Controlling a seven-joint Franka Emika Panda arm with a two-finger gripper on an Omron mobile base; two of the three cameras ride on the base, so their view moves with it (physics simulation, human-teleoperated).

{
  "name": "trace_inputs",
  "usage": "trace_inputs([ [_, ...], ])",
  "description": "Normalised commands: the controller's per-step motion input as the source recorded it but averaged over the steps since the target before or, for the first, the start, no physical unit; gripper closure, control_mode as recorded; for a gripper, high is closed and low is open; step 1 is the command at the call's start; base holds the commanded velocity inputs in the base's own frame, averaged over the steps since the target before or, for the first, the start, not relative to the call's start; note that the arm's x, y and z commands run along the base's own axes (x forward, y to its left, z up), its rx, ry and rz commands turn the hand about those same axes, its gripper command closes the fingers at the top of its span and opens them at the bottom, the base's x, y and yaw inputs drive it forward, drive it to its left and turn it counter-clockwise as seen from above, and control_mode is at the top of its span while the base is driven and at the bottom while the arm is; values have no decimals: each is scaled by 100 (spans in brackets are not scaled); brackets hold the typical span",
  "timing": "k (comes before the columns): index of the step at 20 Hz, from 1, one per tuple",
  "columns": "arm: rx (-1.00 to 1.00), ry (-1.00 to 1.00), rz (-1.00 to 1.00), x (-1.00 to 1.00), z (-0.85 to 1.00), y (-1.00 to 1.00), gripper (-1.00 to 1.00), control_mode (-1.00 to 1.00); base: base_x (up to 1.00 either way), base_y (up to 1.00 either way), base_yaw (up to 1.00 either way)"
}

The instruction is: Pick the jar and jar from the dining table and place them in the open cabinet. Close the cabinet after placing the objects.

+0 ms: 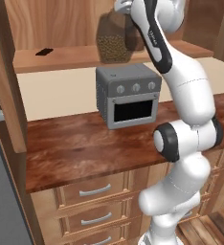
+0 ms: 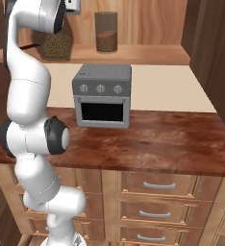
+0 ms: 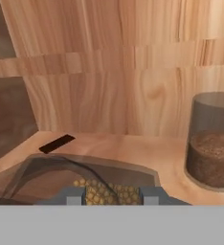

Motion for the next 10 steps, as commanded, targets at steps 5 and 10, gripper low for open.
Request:
trace_inputs([
  [5, 0, 8, 6, 61, -16, 0, 100, -100, 0, 0, 0],
  [10, 0, -1, 6, 31, 6, 0, 100, -100, 0, 0, 0],
])
